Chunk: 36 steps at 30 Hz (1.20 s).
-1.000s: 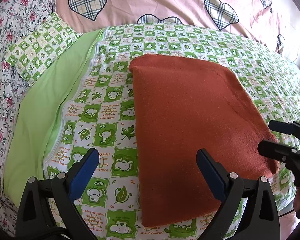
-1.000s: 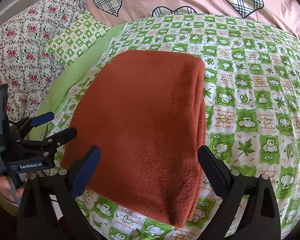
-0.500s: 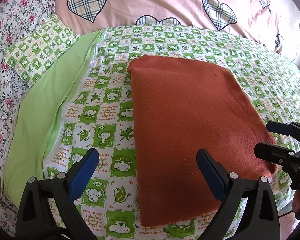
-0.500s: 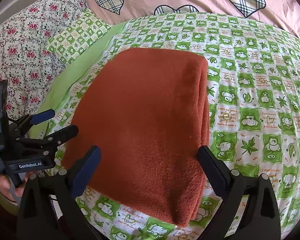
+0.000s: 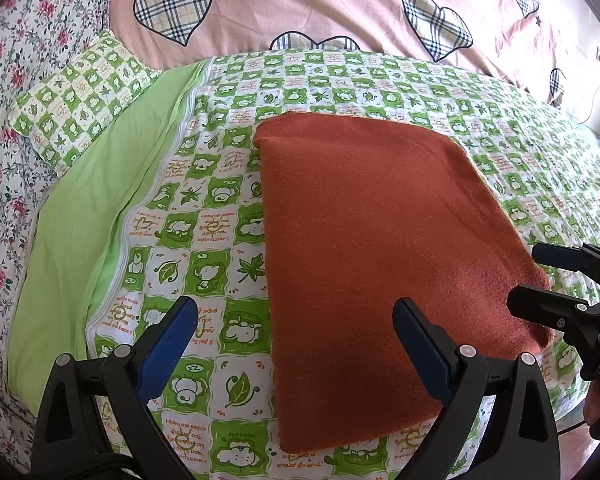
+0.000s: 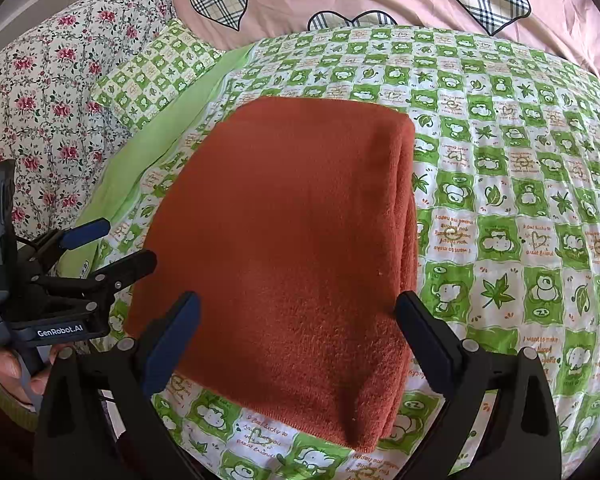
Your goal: Fold small clothes
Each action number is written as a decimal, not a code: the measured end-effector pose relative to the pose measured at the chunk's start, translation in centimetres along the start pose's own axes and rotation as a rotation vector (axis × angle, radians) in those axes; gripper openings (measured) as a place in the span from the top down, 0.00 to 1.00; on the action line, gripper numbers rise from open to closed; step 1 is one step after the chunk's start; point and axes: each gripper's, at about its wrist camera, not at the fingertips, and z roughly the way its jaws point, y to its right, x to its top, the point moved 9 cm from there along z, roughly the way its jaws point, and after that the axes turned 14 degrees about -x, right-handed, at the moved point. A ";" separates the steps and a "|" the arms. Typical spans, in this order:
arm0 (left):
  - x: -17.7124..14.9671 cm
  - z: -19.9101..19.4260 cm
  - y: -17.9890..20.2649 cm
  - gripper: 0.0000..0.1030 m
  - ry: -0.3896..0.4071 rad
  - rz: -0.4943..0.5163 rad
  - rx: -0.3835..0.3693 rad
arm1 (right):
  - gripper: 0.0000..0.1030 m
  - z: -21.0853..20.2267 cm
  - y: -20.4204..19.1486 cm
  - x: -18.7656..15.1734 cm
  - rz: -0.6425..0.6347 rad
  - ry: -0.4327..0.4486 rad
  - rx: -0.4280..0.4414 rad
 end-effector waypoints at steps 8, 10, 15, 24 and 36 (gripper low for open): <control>0.1 0.0 0.0 0.05 0.001 0.002 -0.004 | 0.05 -0.1 -0.1 0.0 0.002 0.001 0.000; 0.0 0.0 0.0 0.05 0.000 0.002 -0.005 | 0.05 -0.1 -0.1 0.0 0.003 0.001 0.000; 0.0 -0.1 0.0 0.05 0.002 0.006 -0.007 | 0.05 -0.1 -0.2 0.0 0.005 0.003 0.000; 0.2 -0.2 -0.1 0.04 0.007 0.019 -0.005 | 0.05 -0.4 -0.3 0.0 0.004 0.006 -0.001; 0.2 -0.2 0.0 0.04 0.008 0.024 -0.013 | 0.05 -0.9 -0.4 0.1 0.004 0.014 0.001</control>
